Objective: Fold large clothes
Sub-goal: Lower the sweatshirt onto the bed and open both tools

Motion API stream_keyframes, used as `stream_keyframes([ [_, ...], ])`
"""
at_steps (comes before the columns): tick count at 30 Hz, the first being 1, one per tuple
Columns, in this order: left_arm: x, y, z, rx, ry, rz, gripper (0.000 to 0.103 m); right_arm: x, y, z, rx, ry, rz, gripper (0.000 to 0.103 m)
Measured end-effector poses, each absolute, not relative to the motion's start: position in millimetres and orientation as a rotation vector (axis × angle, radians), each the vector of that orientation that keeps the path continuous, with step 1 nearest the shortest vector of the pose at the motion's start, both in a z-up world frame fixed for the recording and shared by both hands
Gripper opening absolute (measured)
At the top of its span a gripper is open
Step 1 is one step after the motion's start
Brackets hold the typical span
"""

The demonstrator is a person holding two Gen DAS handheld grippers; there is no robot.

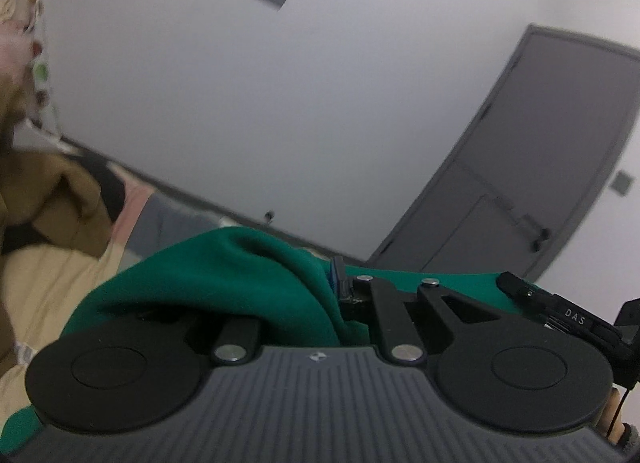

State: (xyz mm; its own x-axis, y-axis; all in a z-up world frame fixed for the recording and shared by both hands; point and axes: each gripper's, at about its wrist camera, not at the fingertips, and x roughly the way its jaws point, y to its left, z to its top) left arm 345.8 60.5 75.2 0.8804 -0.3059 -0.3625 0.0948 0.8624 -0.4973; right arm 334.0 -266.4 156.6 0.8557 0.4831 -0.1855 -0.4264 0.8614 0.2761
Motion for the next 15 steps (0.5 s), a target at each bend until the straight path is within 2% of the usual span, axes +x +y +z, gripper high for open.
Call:
stream_keyframes([
  [8, 439.8, 64.1, -47.7, -0.447, 0.591, -0.149, 0.014, 417.1, -232.6, 39.7, 0.164, 0.357, 0.451, 0.009],
  [15, 463.4, 53.4, -106.1, -0.375, 0.692, -0.102, 0.014, 456.0, -216.7, -23.5, 0.132, 0.487, 0.424, 0.009],
])
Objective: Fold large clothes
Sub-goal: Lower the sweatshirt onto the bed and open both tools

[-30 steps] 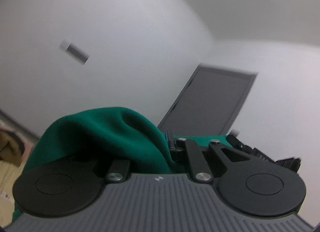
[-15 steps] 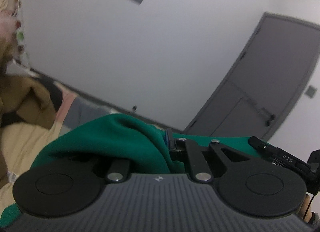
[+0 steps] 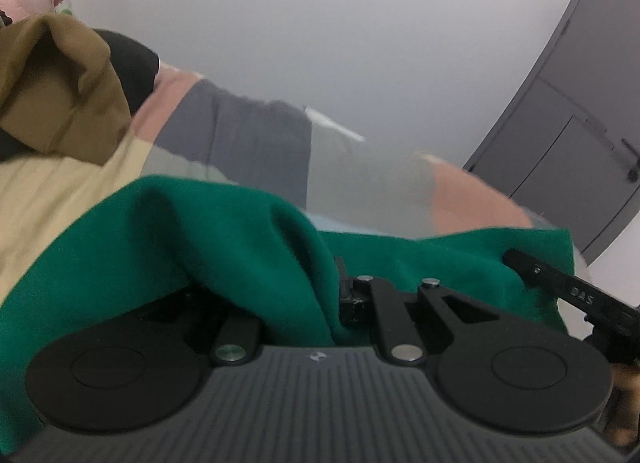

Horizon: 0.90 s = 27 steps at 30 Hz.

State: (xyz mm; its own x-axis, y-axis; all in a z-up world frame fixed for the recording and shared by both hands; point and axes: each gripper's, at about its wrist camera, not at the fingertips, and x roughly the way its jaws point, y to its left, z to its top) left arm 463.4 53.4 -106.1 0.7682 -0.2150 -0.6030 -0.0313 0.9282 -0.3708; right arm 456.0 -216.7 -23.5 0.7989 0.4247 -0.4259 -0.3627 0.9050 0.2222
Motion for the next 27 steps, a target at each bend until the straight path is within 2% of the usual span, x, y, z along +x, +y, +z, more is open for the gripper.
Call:
stream_keyframes([
  [2, 460.6, 49.0, -107.3, -0.349, 0.694, -0.098, 0.014, 462.8, -213.5, -29.6, 0.134, 0.519, 0.412, 0.009],
  [3, 461.3, 49.0, -104.9, -0.338, 0.696, -0.098, 0.018, 461.9, -213.9, -29.7, 0.140, 0.522, 0.411, 0.009],
  [5, 460.2, 49.9, -100.6, -0.340, 0.709, -0.111, 0.041, 455.4, -213.3, -25.4, 0.145, 0.518, 0.409, 0.010],
  [6, 457.7, 50.3, -92.2, -0.350, 0.720, -0.126, 0.060, 451.7, -214.0, -22.9, 0.146, 0.522, 0.405, 0.012],
  [7, 456.6, 51.2, -81.7, -0.352, 0.727, -0.137, 0.064, 447.5, -212.5, -20.0, 0.145, 0.527, 0.400, 0.014],
  [9, 442.9, 46.7, -67.9, -0.323, 0.729, -0.134, 0.064, 439.7, -212.0, -14.7, 0.144, 0.535, 0.390, 0.030],
  [12, 402.9, 41.2, -40.2, -0.288, 0.713, -0.116, 0.064, 418.3, -226.9, -6.3, 0.167, 0.536, 0.391, 0.040],
  [19, 291.4, 28.9, 10.3, -0.281, 0.657, -0.092, 0.064, 327.2, -236.7, 29.5, 0.153, 0.540, 0.375, 0.042],
  [27, 165.4, -1.4, 24.2, -0.295, 0.636, -0.102, 0.064, 208.5, -244.0, 48.3, 0.137, 0.554, 0.404, 0.042],
])
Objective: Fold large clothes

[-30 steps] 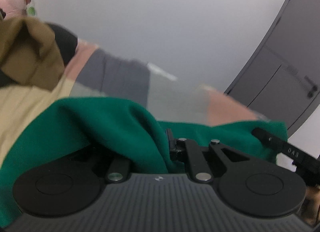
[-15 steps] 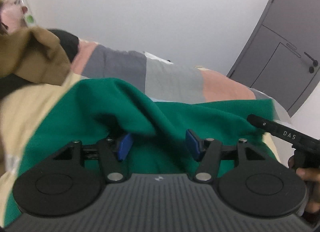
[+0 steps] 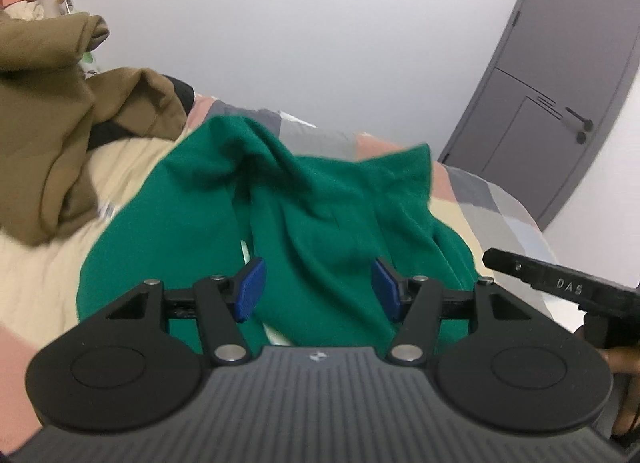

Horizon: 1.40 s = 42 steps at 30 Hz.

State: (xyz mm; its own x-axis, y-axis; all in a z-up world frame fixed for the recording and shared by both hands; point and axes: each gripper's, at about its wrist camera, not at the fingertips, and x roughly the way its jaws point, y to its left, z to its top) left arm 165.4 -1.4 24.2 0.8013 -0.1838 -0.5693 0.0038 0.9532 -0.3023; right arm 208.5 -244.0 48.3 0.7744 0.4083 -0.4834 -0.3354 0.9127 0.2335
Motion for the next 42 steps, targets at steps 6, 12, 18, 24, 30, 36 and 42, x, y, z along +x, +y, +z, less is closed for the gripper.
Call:
stream_keyframes([
  [6, 99.8, -19.3, 7.6, -0.325, 0.636, -0.132, 0.064, 141.9, -245.1, 49.2, 0.106, 0.554, 0.428, 0.042],
  [12, 67.6, -26.0, -22.7, -0.348, 0.659, -0.142, 0.064, 93.0, -248.2, 34.9, 0.113, 0.554, 0.447, 0.048],
  [18, 60.6, -20.0, -44.6, -0.381, 0.749, -0.171, 0.064, 70.9, -241.8, 6.0, 0.105, 0.610, 0.439, 0.067],
  [24, 70.1, -10.8, -63.7, -0.458, 0.840, -0.194, 0.064, 69.2, -223.9, -8.8, 0.051, 0.664, 0.497, 0.076],
  [30, 74.1, -19.7, -75.0, -0.430, 0.886, -0.202, 0.069, 60.7, -198.8, -20.7, -0.060, 0.699, 0.594, 0.076],
  [36, 80.3, -28.5, -83.0, -0.395, 0.906, -0.196, 0.071, 42.5, -176.8, -21.5, -0.210, 0.671, 0.734, 0.076],
  [42, 88.0, -30.3, -88.1, -0.417, 0.913, -0.201, 0.072, 40.7, -148.7, -41.4, -0.392, 0.764, 0.741, 0.076],
])
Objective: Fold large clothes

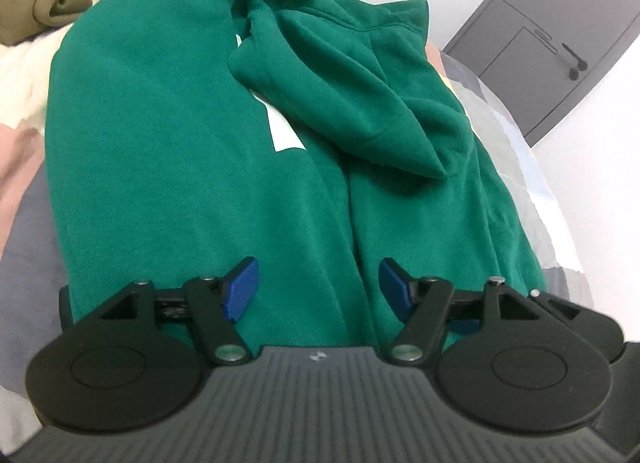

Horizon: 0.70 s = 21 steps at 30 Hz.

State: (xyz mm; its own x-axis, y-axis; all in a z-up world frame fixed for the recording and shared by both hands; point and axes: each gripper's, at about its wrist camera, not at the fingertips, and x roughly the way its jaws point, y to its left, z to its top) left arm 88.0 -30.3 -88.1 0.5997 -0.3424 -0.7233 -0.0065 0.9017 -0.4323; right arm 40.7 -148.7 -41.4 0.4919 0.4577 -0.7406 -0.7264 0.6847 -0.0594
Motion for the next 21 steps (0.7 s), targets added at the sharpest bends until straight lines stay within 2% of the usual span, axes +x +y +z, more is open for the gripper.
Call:
stream_keyframes([
  [4, 87.8, -29.6, -89.0, -0.425, 0.911, -0.209, 0.072, 40.8, -146.6, -44.6, -0.416, 0.776, 0.724, 0.072],
  [6, 87.3, -29.0, -89.0, -0.436, 0.907, -0.211, 0.072, 39.7, -147.2, -43.0, -0.423, 0.770, 0.710, 0.057],
  [12, 85.3, -27.1, -89.2, -0.449, 0.898, -0.213, 0.072, 44.4, -171.6, -29.9, -0.334, 0.721, 0.626, 0.033],
  [21, 84.2, -51.4, -90.9, -0.318, 0.869, -0.230, 0.072, 84.5, -269.1, -11.1, 0.193, 0.682, 0.366, 0.029],
])
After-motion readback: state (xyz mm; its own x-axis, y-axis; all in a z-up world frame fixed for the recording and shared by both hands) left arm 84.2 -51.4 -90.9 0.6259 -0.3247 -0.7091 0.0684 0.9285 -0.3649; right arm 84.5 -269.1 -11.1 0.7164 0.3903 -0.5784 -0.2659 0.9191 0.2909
